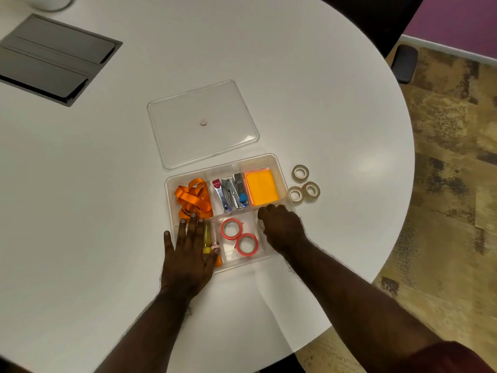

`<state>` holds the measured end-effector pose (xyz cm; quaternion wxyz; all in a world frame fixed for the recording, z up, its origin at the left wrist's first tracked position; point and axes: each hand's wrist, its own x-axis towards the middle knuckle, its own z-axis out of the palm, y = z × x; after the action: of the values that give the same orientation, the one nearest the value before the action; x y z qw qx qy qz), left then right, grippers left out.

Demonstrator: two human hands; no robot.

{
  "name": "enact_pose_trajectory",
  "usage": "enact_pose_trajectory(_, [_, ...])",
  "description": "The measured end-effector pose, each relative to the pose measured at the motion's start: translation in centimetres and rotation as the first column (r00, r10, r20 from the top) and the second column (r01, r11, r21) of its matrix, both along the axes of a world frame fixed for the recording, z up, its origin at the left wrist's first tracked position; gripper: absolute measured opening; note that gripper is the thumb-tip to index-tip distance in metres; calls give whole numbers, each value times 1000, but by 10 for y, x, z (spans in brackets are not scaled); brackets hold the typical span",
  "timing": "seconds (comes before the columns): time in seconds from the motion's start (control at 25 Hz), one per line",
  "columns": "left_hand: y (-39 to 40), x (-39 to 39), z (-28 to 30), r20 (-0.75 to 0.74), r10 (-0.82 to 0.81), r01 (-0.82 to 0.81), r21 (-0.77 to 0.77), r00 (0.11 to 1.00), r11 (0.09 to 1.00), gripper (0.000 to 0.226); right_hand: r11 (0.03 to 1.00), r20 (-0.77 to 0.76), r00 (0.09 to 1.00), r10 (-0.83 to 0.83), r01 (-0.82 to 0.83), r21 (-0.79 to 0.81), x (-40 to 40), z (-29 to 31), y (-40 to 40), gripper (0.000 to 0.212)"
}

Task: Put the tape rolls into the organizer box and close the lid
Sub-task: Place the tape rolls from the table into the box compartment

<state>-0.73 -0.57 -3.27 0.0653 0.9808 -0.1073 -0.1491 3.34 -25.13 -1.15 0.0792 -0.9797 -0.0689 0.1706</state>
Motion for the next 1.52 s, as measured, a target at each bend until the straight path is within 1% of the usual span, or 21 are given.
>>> enact_pose_trajectory(0.16, [0,-1,-1,12,2,-1,-23,1000,1000,80,999,-13,1000,-8,7,-40,1,-4,6,43])
enact_pose_trajectory(0.24, [1,-2,-2,17,6,-5,-34,1000,999,79,999,36,999,-14,13,33,2,2,0,38])
enact_pose_trajectory(0.28, [1,-2,-2,20,5,-4,-39,1000,999,79,995,101,994,-46,36,96,4,8,-7,31])
enact_pose_trajectory(0.36, [1,-2,-4,24,3,-1,-48,1000,999,79,968,268,943,-196,143,206,13,19,-31,20])
enact_pose_trajectory(0.44, [2,-2,-5,25,0,1,-54,1000,999,80,917,331,861,-386,320,238,27,21,-64,24])
enact_pose_trajectory(0.48, [2,-2,-6,26,3,-1,-57,1000,998,81,899,311,845,-436,389,202,35,19,-80,29])
enact_pose_trajectory(0.52, [2,-1,-7,25,6,-4,-61,1000,998,81,895,261,856,-447,424,142,40,11,-95,34])
enact_pose_trajectory(0.56, [2,-1,-8,22,10,-9,-66,1000,998,81,901,183,882,-435,424,95,44,-1,-107,40])
enact_pose_trajectory(0.64, [3,-1,-9,18,14,-13,-67,1000,998,82,932,32,932,-360,358,55,45,-21,-123,55])
enact_pose_trajectory(0.72, [2,-1,-10,22,14,-13,-64,1000,998,81,959,2,960,-281,280,44,44,-39,-129,61])
enact_pose_trajectory(0.84, [3,-1,-11,32,14,-12,-64,999,998,80,935,39,935,-354,352,40,45,-37,-122,49])
enact_pose_trajectory(0.92, [3,-2,-11,45,12,-9,-70,999,998,79,906,47,906,-420,415,84,45,-27,-119,44])
enact_pose_trajectory(1.0, [4,-2,-12,50,8,-5,-74,999,997,79,887,80,891,-447,430,168,44,-11,-115,47])
enact_pose_trajectory(1.08, [4,-2,-12,56,16,-12,-76,998,997,79,899,98,918,-384,348,265,44,12,-105,52])
enact_pose_trajectory(1.16, [3,-2,-13,56,18,-14,-81,998,997,78,914,50,961,-272,242,324,38,40,-88,56])
enact_pose_trajectory(1.2, [3,-2,-13,55,15,-11,-80,998,997,78,935,4,981,-195,184,302,34,51,-78,57])
enact_pose_trajectory(1.24, [3,-2,-14,54,12,-8,-74,998,997,78,966,-45,993,-106,114,234,27,58,-67,58])
enact_pose_trajectory(1.32, [3,-2,-15,46,16,-13,-68,999,998,79,998,-111,993,52,-48,39,12,58,-47,59])
enact_pose_trajectory(1.36, [3,-2,-15,41,21,-18,-69,999,997,79,994,-137,987,85,-93,-53,5,52,-37,59])
enact_pose_trajectory(1.44, [3,-2,-15,38,24,-22,-71,999,997,79,979,-148,987,63,-90,-182,-2,38,-21,50])
enact_pose_trajectory(1.52, [3,-2,-14,40,24,-21,-69,999,997,79,966,-143,990,-7,-30,-256,-4,26,-10,34])
